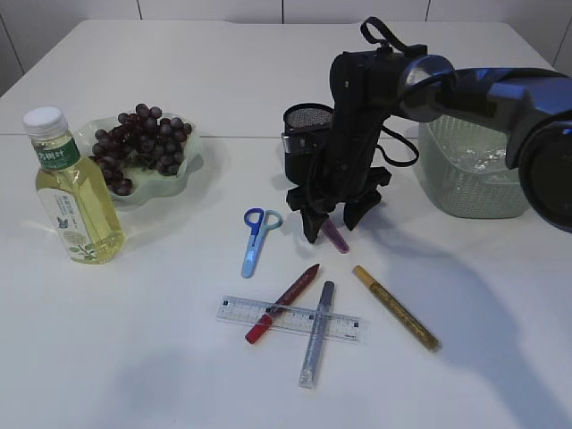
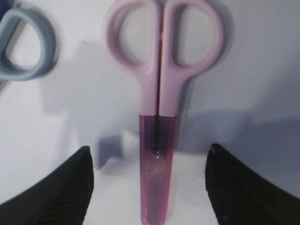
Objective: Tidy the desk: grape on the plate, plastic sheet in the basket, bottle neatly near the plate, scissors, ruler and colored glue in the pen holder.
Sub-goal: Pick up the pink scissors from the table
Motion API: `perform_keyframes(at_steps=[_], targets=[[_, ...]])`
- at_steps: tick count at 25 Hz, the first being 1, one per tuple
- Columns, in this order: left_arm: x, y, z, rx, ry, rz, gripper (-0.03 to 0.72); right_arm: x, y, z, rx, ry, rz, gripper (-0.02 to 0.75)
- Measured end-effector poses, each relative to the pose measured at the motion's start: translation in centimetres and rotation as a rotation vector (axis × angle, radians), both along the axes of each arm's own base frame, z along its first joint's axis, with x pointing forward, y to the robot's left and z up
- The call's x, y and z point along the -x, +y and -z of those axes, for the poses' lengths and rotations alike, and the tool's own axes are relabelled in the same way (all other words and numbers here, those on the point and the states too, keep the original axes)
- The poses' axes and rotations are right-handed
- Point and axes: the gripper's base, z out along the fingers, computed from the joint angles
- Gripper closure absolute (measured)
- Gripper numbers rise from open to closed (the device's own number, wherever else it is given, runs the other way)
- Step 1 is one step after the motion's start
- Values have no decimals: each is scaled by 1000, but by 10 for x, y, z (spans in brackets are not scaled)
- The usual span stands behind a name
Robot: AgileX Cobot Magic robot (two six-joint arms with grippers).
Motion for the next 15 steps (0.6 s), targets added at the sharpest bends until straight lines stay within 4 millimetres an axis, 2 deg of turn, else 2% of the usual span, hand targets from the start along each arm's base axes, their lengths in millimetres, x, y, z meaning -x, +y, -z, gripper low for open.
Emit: perform_keyframes(at_steps=[15], targets=[[2,0,1,-6,23,2,259,0,0,0,0,1,0,174]])
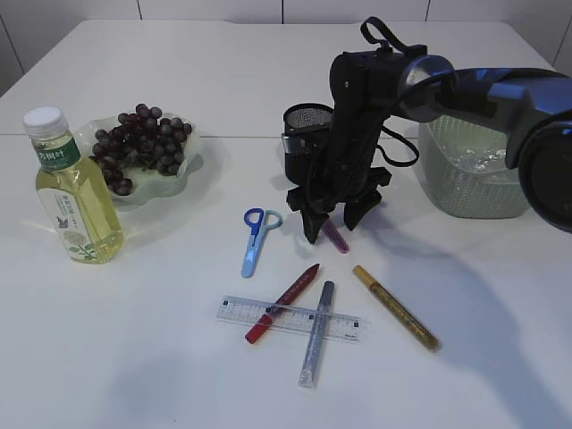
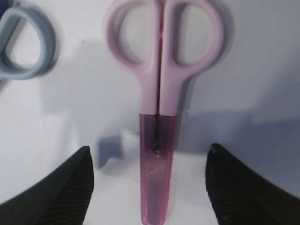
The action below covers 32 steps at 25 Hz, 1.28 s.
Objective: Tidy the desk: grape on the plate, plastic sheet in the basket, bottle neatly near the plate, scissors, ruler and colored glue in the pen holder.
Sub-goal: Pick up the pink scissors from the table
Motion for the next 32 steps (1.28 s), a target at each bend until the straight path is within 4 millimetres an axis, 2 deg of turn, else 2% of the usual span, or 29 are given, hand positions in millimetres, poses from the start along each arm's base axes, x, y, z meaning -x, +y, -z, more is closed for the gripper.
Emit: perform_keyframes(at_steps=[6,11,23,28,32], targets=[[0,0,0,-3,1,0,260,0,-1,0,9,-1,-3,200],[0,0,0,-3,2,0,260,0,-1,1,11,0,-3,341],[0,0,0,-3,2,0,263,-3,-1,5,24,-5,-7,559],[0,0,0,-3,4,0,265,-4,0,5,19,-7,-6,603],[0,0,0,-3,4,0,266,-4,0,5,19,-7,-6,608]])
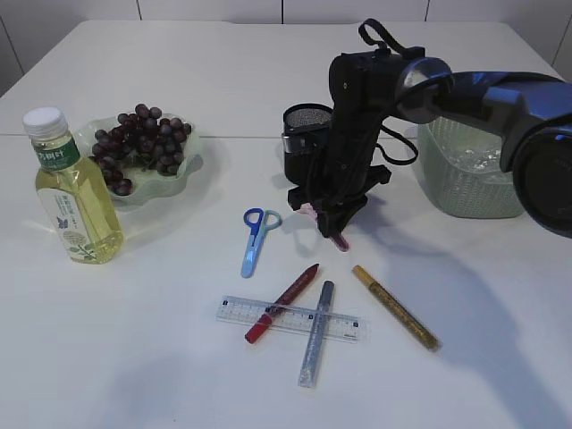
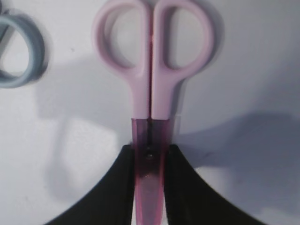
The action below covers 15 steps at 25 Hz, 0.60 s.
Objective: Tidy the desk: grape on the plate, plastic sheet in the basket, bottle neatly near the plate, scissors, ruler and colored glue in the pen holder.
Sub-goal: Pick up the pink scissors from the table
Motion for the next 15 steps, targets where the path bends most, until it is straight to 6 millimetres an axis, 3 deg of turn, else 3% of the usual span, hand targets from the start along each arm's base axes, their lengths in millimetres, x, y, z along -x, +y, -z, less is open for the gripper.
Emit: perform_keyframes(at_steps=[15], targets=[[1,0,1,-3,18,1,278,4,6,-2,-36,19,19,611]])
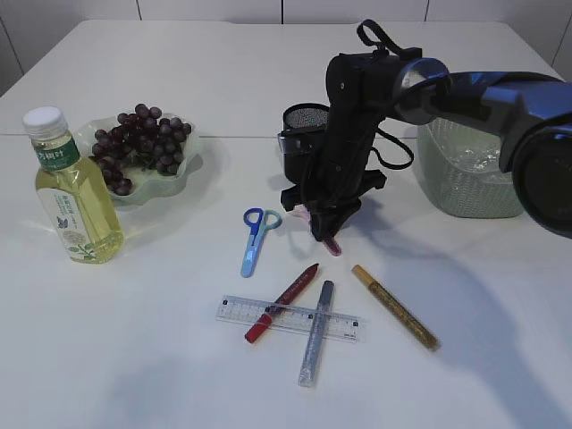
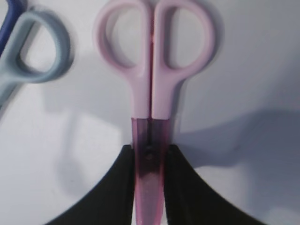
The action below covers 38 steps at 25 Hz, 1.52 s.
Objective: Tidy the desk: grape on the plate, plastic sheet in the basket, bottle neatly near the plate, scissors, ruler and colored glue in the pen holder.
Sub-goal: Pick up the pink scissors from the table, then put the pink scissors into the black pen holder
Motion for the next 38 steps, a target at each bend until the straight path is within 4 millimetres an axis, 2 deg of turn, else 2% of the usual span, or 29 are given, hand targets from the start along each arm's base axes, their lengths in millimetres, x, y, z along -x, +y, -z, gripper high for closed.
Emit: perform_keyframes(at_steps=[9,18,29,38], targets=[[0,0,0,0,0,0,281,4,6,-16,-14,-24,0,611],[0,1,0,-8,-1,-1,281,16,0,-17,9,17,3,611],[0,2,0,-18,-3,-3,281,21,-2,-55,-18,-48,5,611],[0,2,0,-25,-4,-4,281,43,-11,-64,-6,-27,8,611]])
